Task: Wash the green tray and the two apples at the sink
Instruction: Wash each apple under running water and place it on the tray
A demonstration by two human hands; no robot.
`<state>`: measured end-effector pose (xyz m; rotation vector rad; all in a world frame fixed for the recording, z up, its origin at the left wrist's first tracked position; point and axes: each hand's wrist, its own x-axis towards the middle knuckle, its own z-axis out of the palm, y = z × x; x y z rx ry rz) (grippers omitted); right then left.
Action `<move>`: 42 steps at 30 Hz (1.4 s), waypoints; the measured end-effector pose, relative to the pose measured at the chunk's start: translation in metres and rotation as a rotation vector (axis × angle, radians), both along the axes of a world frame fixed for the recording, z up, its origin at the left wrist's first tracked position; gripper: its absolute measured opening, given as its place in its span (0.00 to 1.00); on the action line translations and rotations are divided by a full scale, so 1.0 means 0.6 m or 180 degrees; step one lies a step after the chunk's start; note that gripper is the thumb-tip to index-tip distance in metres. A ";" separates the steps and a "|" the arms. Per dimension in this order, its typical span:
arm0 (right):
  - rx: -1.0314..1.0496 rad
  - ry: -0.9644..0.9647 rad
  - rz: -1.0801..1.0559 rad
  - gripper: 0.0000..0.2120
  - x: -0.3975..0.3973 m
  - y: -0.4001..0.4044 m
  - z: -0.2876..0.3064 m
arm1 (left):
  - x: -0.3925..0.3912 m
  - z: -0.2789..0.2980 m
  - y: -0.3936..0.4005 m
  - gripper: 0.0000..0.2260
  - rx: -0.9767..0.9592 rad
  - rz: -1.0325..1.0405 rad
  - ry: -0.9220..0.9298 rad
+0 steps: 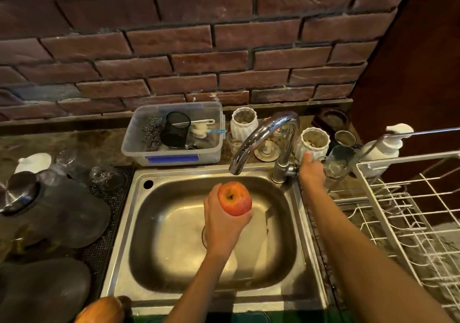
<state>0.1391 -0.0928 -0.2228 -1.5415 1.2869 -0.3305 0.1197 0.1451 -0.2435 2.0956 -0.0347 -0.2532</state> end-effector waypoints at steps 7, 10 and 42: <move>-0.0192 0.0293 0.0011 0.30 0.011 -0.019 -0.021 | -0.003 0.003 0.002 0.47 -0.0095 0.0015 -0.0024; -0.0091 0.0287 -0.0047 0.30 0.012 -0.026 -0.029 | -0.006 0.004 0.004 0.47 -0.0140 0.0054 0.0007; 0.1624 -0.1564 0.1382 0.19 -0.096 0.276 0.021 | -0.023 0.038 0.038 0.43 -0.1472 -0.0047 0.1002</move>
